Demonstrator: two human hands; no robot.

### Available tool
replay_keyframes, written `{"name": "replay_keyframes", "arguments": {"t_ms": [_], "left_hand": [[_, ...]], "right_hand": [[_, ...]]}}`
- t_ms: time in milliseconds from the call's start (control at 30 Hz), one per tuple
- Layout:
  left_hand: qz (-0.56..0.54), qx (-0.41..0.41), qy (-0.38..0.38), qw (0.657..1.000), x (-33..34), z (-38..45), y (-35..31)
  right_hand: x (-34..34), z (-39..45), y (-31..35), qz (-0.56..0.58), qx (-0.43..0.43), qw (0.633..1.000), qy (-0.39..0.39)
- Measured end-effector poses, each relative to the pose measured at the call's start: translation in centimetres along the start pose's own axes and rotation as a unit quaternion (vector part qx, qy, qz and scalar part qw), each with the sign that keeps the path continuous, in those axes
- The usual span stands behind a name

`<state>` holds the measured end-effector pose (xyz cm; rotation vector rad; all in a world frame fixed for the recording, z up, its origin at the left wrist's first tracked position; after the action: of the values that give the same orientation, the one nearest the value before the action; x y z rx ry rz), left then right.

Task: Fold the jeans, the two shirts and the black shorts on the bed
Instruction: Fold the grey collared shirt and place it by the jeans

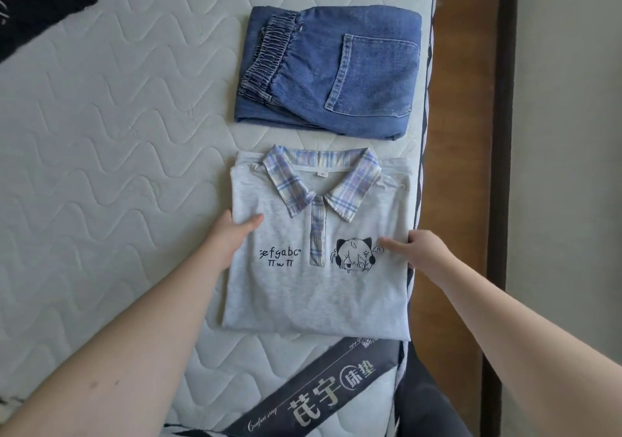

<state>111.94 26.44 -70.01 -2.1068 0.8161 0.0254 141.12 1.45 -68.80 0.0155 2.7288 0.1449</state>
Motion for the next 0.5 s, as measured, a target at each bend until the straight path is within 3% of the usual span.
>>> {"name": "replay_keyframes", "arguments": {"t_ms": [167,400,500], "left_hand": [[0.024,0.002,0.003,1.0,-0.1,-4.0,3.2],[0.084,0.007,0.098,0.992,-1.7,-8.7,7.8],[0.15,0.015,0.06,0.987,-3.0,-10.2,9.9]], "right_hand": [[3.6,-1.7,-3.4,-0.033,-0.002,0.999,-0.003],[7.1,-4.8,-7.4,-0.02,0.022,1.0,-0.011],[9.1,-5.9,-9.2,0.035,0.011,0.999,-0.013]]}}
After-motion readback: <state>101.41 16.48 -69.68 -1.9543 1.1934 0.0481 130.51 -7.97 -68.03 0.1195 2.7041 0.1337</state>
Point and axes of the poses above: each hand's wrist, its own z-axis towards the middle knuckle, its own x-axis out of the palm, y = z × x, the point moved 7 cm from there along z, towards the middle knuckle, and after that the axes turned 14 degrees about x, right-handed, at the moved point
